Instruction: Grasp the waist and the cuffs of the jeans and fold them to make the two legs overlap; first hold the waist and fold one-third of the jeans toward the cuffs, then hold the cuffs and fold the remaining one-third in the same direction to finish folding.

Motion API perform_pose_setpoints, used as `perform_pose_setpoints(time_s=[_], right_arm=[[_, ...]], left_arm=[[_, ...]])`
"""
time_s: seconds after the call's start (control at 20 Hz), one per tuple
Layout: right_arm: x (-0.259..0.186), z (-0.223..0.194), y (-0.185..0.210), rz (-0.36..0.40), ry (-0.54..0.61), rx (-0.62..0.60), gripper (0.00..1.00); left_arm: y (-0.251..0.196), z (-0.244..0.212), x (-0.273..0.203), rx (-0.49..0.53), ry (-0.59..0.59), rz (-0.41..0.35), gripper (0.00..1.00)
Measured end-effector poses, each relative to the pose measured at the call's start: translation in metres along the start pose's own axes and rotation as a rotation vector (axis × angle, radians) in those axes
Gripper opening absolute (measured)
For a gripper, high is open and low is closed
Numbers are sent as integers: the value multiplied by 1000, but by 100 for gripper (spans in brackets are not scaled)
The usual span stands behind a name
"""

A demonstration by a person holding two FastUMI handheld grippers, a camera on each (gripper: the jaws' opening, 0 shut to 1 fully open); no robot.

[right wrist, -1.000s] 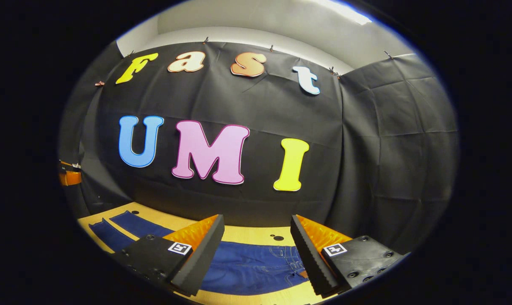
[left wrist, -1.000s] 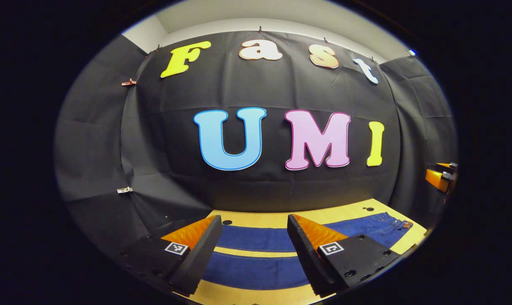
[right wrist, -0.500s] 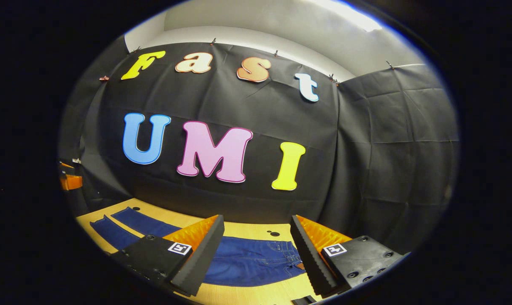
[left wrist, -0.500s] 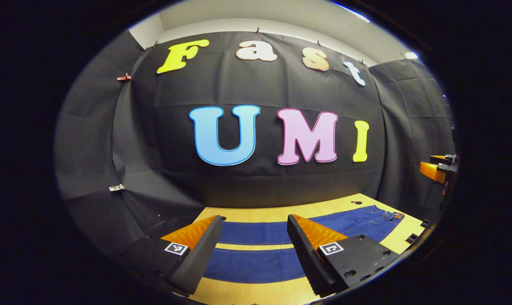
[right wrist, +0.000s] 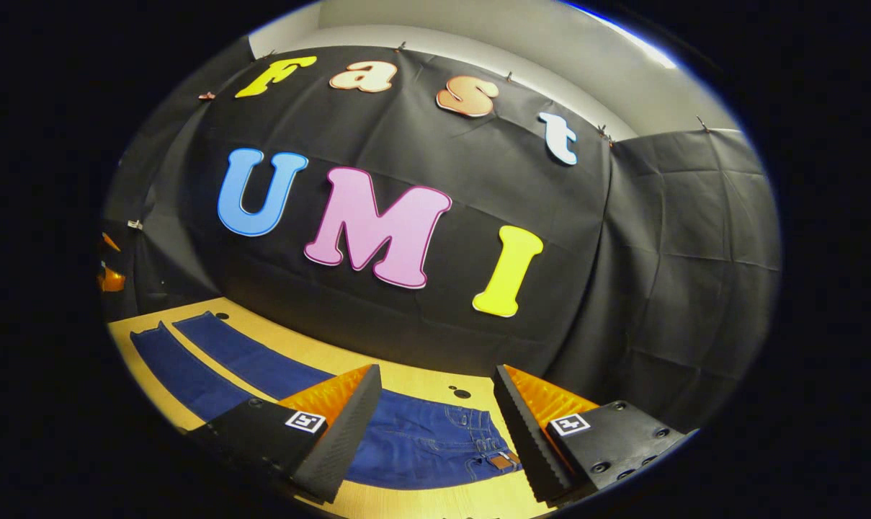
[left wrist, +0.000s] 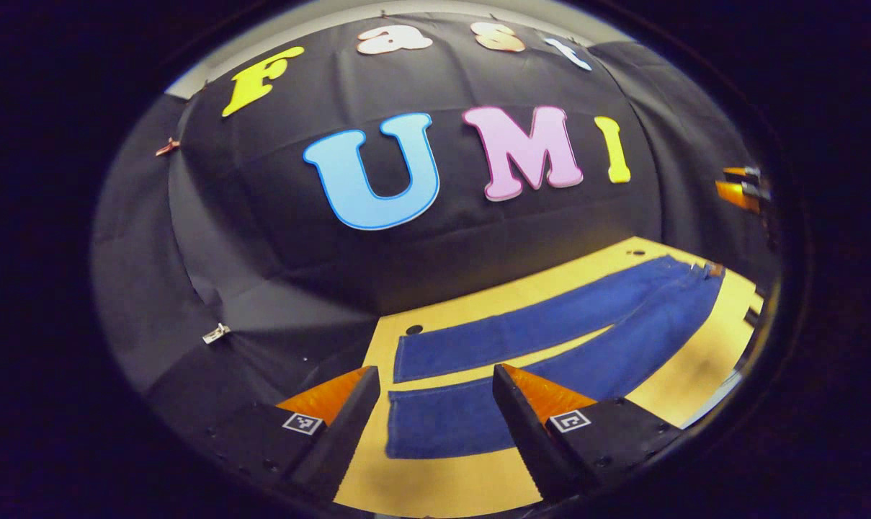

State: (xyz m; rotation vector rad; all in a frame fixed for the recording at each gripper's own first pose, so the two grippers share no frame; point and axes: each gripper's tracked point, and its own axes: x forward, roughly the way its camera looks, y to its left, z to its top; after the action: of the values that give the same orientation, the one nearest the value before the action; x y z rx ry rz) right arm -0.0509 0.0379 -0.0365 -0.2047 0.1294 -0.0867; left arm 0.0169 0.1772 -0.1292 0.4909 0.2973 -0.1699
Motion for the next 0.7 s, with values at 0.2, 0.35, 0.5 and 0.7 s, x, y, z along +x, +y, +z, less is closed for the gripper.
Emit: perform_pose_setpoints(time_s=[0.2, 0.35, 0.5, 0.7], right_arm=[[14, -31, -17, -39, 89, 2, 96], [18, -46, -34, -75, 124, -86, 96], [17, -62, -36, -60, 167, -144, 96], [15, -78, -45, -53, 212, -180, 96]], left_arm=[[20, -88, 37, 319, 206, -95, 98], [27, -144, 64, 576, 338, -192, 98], [11, -194, 82, 736, 432, -325, 99], [15, -218, 99, 928, 475, -353, 98]])
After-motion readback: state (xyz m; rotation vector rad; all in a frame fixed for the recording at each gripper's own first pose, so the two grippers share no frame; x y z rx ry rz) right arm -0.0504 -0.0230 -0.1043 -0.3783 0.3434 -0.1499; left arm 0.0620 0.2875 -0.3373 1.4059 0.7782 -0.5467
